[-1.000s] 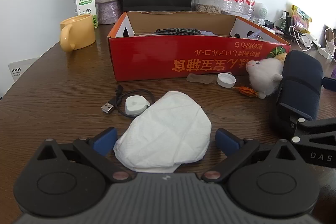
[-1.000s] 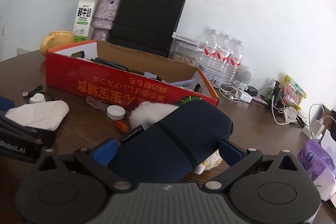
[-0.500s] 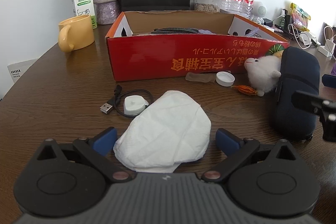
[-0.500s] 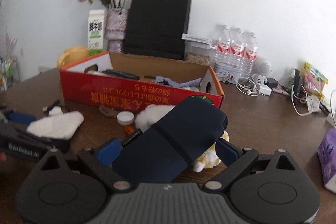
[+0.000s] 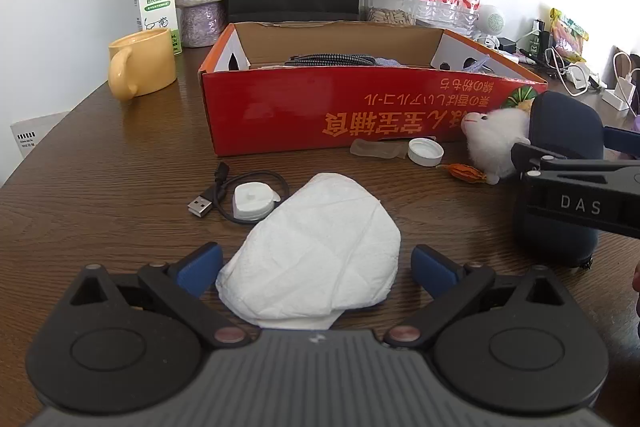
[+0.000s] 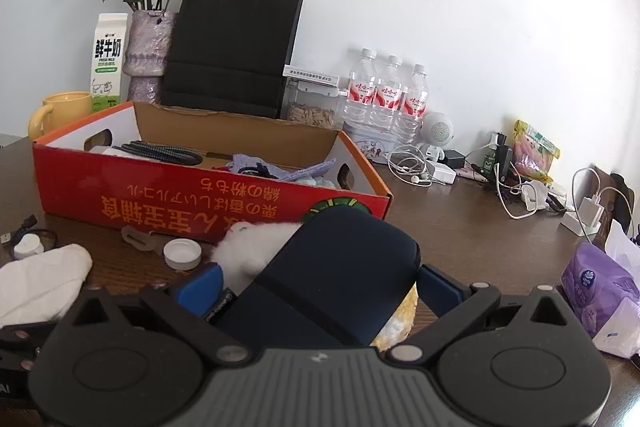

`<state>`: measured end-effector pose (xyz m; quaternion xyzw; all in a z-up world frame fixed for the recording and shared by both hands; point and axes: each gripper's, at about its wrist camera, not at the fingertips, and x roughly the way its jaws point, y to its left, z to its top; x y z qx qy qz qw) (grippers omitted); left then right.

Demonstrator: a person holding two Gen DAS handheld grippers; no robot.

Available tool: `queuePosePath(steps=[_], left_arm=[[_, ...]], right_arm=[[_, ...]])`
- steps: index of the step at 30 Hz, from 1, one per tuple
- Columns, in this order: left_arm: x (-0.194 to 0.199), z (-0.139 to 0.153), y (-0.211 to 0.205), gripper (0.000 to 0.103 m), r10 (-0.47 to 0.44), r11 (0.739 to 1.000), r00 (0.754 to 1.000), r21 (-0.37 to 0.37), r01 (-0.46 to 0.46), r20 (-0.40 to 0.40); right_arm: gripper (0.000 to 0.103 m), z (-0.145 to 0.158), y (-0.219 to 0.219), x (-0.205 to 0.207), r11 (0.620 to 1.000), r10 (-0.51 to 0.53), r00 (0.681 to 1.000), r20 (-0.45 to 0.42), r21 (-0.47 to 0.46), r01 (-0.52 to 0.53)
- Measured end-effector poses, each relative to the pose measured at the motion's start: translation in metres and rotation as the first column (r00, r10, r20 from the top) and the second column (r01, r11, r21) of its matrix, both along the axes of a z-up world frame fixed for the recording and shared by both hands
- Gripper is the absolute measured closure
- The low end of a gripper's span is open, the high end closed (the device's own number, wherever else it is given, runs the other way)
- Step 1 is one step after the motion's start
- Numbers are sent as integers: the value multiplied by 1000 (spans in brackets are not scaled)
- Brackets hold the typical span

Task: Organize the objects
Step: 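Grasp the white tissue with the left tool while the right tool grasps the navy cushion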

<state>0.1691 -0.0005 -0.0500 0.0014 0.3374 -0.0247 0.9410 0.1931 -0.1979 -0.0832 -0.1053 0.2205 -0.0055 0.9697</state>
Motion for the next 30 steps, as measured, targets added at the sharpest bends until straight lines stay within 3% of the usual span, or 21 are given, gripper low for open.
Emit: queuePosePath(steps=[6, 13, 17, 28, 30], left_arm=[[0, 0, 1, 1, -2, 1000, 1000, -5, 2, 1], [0, 0, 1, 1, -2, 1000, 1000, 0, 2, -1], [0, -1, 0, 0, -3, 1000, 1000, 6, 3, -3], [1, 0, -1, 0, -2, 1000, 1000, 14, 2, -5], [1, 0, -1, 0, -1, 1000, 1000, 13, 2, -5]], right_arm=[[1, -4, -1, -4, 997, 70, 997, -20, -43, -71], [2, -5, -12, -11, 968, 230, 972, -52, -87, -234], [2, -2, -22, -13, 933, 337, 938, -79, -107, -344], [2, 0, -38, -14, 790, 581, 803, -134, -145, -596], [2, 0, -38, -14, 787, 589, 798, -130, -135, -602]])
